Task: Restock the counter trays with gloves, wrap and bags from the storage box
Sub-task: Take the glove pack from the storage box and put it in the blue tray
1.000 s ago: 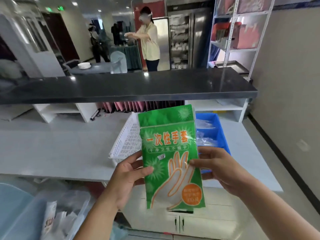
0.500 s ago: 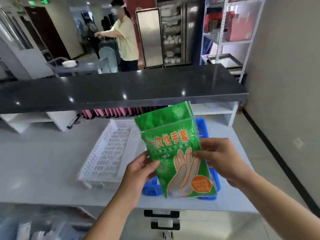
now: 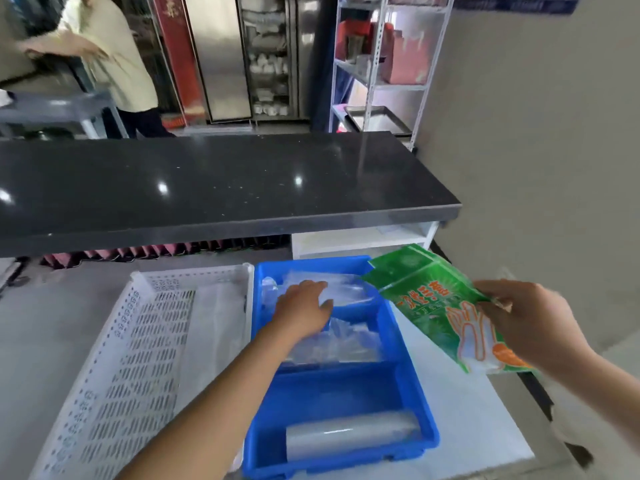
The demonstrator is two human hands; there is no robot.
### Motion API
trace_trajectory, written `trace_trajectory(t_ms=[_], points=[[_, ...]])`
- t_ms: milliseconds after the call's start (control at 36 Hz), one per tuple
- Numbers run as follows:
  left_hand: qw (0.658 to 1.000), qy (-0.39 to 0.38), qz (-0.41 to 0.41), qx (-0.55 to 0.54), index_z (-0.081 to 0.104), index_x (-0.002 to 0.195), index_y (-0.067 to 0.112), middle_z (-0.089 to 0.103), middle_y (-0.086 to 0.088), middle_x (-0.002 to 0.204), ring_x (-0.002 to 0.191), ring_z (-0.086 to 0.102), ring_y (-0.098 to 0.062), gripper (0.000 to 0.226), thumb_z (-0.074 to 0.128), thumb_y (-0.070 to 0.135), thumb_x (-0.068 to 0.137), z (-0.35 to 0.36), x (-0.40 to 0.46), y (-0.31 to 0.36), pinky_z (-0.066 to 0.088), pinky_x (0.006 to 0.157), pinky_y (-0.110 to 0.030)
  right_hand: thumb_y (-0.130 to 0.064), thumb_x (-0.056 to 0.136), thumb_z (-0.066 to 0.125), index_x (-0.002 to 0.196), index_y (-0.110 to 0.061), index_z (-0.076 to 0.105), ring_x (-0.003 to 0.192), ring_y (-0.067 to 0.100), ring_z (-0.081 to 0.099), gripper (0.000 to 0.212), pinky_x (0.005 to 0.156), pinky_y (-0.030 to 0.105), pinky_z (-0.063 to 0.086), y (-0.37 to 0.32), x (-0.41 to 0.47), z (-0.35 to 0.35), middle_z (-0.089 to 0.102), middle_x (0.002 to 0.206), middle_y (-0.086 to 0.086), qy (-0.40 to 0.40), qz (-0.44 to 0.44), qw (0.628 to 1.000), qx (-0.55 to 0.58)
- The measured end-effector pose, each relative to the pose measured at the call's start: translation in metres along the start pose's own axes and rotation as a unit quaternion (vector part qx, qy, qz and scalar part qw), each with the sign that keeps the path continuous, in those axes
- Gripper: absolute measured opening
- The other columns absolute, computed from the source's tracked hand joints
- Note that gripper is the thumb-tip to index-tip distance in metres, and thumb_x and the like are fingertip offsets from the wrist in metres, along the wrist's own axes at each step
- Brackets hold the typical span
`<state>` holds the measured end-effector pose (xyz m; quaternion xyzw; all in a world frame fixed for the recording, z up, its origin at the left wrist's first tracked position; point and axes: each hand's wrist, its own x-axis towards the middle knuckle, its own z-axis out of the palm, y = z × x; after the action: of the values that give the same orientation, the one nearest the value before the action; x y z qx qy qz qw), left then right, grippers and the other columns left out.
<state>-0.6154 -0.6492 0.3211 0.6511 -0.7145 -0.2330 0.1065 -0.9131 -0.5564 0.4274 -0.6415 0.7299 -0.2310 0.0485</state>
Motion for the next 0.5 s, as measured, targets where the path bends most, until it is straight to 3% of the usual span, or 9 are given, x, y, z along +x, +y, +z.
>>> trace_trajectory(t_ms=[83,194,278,389,500], points=[[0.992,-0.064,-0.005,0.107,0.036,0.149,0.030,0.038,-0.004,0.155,0.140,0.034,-0.033,0.053,0.031,0.048,0.099,0.003,0.046,0.007,0.028,0.111,-0.051,-0.007,0.078,0.073,0.104,-0.026,0.078,0.077,0.035,0.070,0.032,0.071,0.037,0.051,-0.004,0.005,0.004,0.078,0.093,0.004,0.037,-0.018,0.999,-0.009],[0.982,-0.137,-0.039,0.123,0.027,0.153,0.031,0.028,-0.006,0.161,0.145,0.026,-0.036,0.061,0.024,0.053,0.096,0.012,0.090,0.011,0.019,0.113,-0.057,-0.004,0.079,0.073,0.103,-0.021,0.078,0.071,0.035,0.068,0.031,0.067,0.036,0.048,-0.008,0.017,0.003,0.077,0.091,0.004,0.068,-0.053,0.996,-0.004],[0.977,-0.180,-0.082,0.082,0.024,0.155,0.027,0.022,-0.003,0.164,0.148,0.024,-0.034,0.066,0.026,0.056,0.097,0.021,0.108,0.007,0.018,0.119,-0.052,-0.004,0.080,0.072,0.104,-0.022,0.078,0.062,0.030,0.059,0.030,0.061,0.035,0.047,-0.012,0.029,0.001,0.074,0.082,0.001,0.071,-0.097,0.993,0.000],[0.972,-0.190,-0.122,0.058,0.051,0.139,0.010,0.047,-0.016,0.148,0.134,0.045,-0.036,0.059,0.033,0.050,0.100,0.024,0.117,0.010,0.036,0.112,-0.046,0.004,0.076,0.074,0.099,-0.019,0.079,0.054,0.018,0.043,0.034,0.054,0.030,0.043,-0.023,0.052,0.005,0.072,0.076,0.000,0.085,-0.166,0.982,0.013],[0.964,-0.221,-0.135,0.066,0.037,0.150,0.015,0.030,-0.010,0.161,0.143,0.036,-0.033,0.071,0.024,0.061,0.097,0.021,0.098,0.016,0.030,0.113,-0.045,0.004,0.075,0.074,0.101,-0.015,0.078,0.055,0.019,0.052,0.033,0.053,0.029,0.045,-0.037,0.074,0.014,0.076,0.082,0.004,0.063,-0.223,0.973,0.018]])
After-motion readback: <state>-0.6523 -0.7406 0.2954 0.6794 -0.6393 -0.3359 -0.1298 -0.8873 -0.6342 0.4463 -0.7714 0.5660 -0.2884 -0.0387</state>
